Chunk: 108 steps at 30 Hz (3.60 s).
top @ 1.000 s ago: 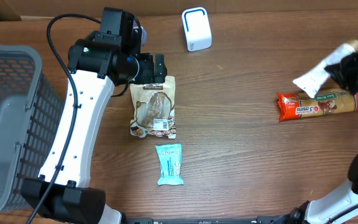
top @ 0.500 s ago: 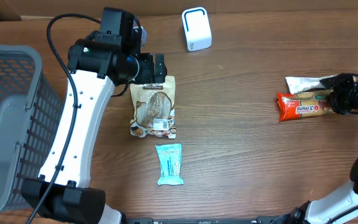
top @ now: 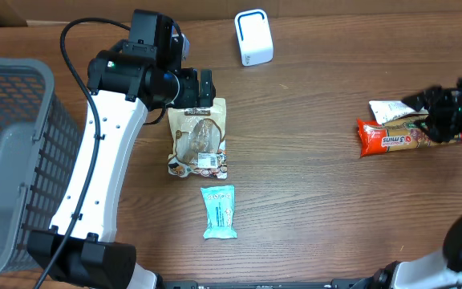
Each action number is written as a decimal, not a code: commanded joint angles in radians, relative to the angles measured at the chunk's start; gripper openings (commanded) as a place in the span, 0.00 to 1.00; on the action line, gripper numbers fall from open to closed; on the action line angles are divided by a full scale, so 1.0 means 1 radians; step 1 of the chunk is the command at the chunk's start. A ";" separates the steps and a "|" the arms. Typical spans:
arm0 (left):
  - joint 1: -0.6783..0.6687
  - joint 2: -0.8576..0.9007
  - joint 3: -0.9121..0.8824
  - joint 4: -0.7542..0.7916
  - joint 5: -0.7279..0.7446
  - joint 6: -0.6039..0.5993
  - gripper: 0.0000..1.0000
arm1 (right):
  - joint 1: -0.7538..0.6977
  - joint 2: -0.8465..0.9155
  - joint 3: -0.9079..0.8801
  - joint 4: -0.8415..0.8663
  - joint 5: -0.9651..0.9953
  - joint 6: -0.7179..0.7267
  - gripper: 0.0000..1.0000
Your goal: Scan the item barcode
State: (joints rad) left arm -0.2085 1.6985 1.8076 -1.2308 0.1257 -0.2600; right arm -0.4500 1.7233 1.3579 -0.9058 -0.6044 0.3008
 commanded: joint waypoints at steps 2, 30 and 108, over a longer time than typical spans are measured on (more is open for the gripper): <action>0.003 0.009 0.005 0.002 -0.006 -0.010 1.00 | 0.135 -0.135 0.061 -0.097 -0.053 -0.118 0.86; 0.003 0.009 0.005 0.002 -0.006 -0.010 1.00 | 1.199 0.248 -0.077 0.098 0.012 0.220 0.77; 0.003 0.009 0.005 0.002 -0.006 -0.010 1.00 | 1.201 0.201 -0.055 -0.272 0.943 0.241 0.26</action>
State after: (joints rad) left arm -0.2085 1.6985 1.8076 -1.2308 0.1257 -0.2600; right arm 0.7258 1.9114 1.2884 -1.1809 0.4576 0.5388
